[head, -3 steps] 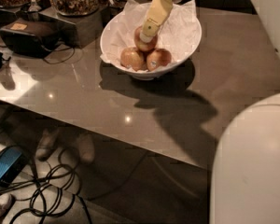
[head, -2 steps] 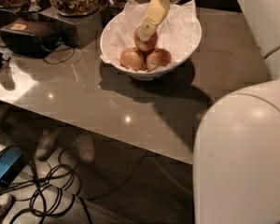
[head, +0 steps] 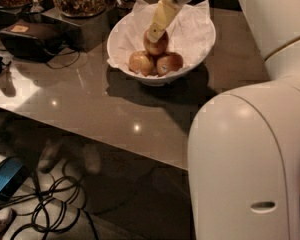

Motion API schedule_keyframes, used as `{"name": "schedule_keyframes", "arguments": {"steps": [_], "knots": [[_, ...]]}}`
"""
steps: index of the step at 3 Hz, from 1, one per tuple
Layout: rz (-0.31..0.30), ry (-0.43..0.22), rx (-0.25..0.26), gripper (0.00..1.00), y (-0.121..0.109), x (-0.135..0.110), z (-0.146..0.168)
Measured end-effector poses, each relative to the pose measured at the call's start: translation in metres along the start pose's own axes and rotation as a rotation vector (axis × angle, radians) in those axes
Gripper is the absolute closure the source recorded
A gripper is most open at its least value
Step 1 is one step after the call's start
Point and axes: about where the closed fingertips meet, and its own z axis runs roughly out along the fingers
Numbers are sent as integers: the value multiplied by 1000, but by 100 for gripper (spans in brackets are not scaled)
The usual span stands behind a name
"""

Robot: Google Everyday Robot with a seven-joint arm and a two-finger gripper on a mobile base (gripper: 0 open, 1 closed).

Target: Pick apple from white bowl

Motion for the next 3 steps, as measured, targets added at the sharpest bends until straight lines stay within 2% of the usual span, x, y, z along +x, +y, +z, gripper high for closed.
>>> {"name": "schedule_keyframes", "arguments": {"steps": [1,3], "knots": [[-1,2,-8,16,-2,-2,6],[2,15,-51,20,0,-3,26]]}}
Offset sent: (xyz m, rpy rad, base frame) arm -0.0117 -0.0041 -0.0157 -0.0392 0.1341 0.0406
